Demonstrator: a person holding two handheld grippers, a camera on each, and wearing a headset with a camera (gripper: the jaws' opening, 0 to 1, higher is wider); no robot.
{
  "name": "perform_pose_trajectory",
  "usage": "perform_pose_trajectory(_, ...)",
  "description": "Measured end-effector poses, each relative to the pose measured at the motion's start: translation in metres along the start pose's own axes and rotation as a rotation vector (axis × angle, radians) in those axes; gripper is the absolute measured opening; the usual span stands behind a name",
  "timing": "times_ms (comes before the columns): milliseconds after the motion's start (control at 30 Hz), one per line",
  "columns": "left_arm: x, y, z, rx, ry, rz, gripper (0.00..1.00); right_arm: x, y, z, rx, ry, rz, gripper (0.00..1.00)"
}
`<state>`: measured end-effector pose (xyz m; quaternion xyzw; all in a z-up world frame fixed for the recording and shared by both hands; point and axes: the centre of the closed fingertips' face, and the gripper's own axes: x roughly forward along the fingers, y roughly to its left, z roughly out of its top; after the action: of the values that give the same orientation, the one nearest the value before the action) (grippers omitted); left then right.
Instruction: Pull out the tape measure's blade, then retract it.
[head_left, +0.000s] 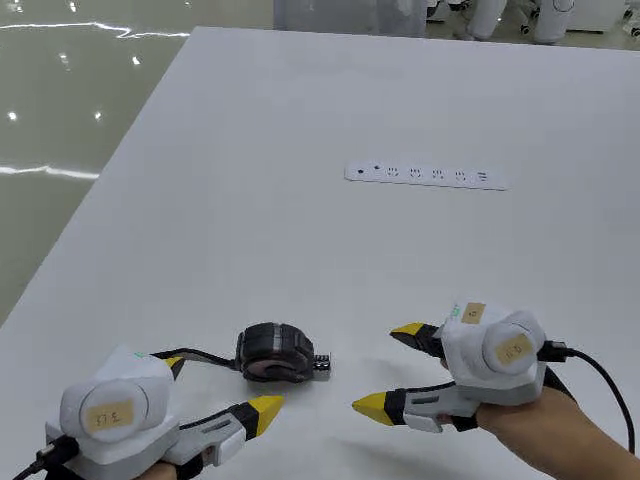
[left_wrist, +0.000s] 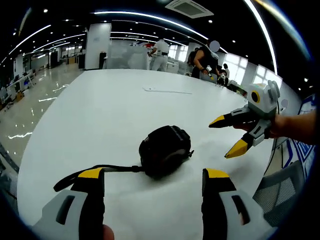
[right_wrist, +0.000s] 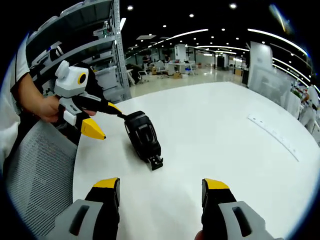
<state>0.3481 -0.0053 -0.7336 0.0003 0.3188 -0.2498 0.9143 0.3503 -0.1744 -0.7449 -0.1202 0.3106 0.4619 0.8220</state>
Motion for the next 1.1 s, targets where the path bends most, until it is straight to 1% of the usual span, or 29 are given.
perform_pose_trajectory(167,-0.010,0.005,0.003,0.032,-0.013,-0.011,0.78,-0.019,-0.006,-0.009,0.020,0.004,-0.039,0.70)
perform_pose_trajectory(267,-0.015,0.007,0.003,0.047,-0.011,-0.013,0.80,-0.031,-0.008,-0.009,0.029,-0.011,-0.065,0.71)
perform_pose_trajectory(333,-0.018,0.007,0.003,0.053,-0.016,-0.022,0.81,-0.038,-0.010,-0.010,0.040,-0.024,-0.089,0.73)
perform_pose_trajectory(367,-0.019,0.007,0.004,0.058,-0.019,-0.027,0.81,-0.041,-0.010,-0.010,0.046,-0.027,-0.092,0.74)
perform_pose_trajectory(467,-0.023,0.006,0.004,0.061,-0.029,-0.044,0.82,-0.049,-0.008,-0.014,0.062,-0.033,-0.110,0.77)
perform_pose_trajectory(533,-0.025,0.006,0.003,0.095,-0.030,-0.052,0.81,-0.055,-0.006,-0.017,0.071,-0.043,-0.121,0.78)
perform_pose_trajectory(567,-0.027,0.006,0.004,0.103,-0.032,-0.052,0.81,-0.058,-0.005,-0.018,0.072,-0.046,-0.124,0.78)
perform_pose_trajectory(667,-0.032,0.006,0.005,0.096,-0.045,-0.072,0.84,-0.065,0.000,-0.022,0.087,-0.055,-0.133,0.80)
perform_pose_trajectory(733,-0.034,0.007,0.005,0.103,-0.045,-0.072,0.85,-0.069,0.002,-0.023,0.093,-0.065,-0.137,0.81)
perform_pose_trajectory(767,-0.036,0.007,0.005,0.103,-0.047,-0.081,0.86,-0.073,0.004,-0.023,0.096,-0.072,-0.142,0.81)
perform_pose_trajectory(833,-0.039,0.008,0.005,0.111,-0.048,-0.082,0.92,-0.077,0.007,-0.024,0.105,-0.080,-0.150,0.82)
perform_pose_trajectory(900,-0.042,0.009,0.004,0.121,-0.046,-0.084,0.91,-0.080,0.010,-0.025,0.108,-0.083,-0.153,0.82)
perform_pose_trajectory(933,-0.044,0.009,0.002,0.119,-0.037,-0.090,0.92,-0.083,0.011,-0.026,0.107,-0.085,-0.156,0.82)
perform_pose_trajectory(967,-0.045,0.009,0.002,0.119,-0.037,-0.096,0.92,-0.085,0.012,-0.027,0.111,-0.087,-0.157,0.82)
perform_pose_trajectory(1067,-0.050,0.009,-0.002,0.144,-0.023,-0.091,0.91,-0.090,0.015,-0.031,0.116,-0.087,-0.162,0.82)
perform_pose_trajectory(1100,-0.052,0.009,-0.002,0.151,-0.032,-0.094,0.92,-0.092,0.017,-0.032,0.120,-0.086,-0.163,0.82)
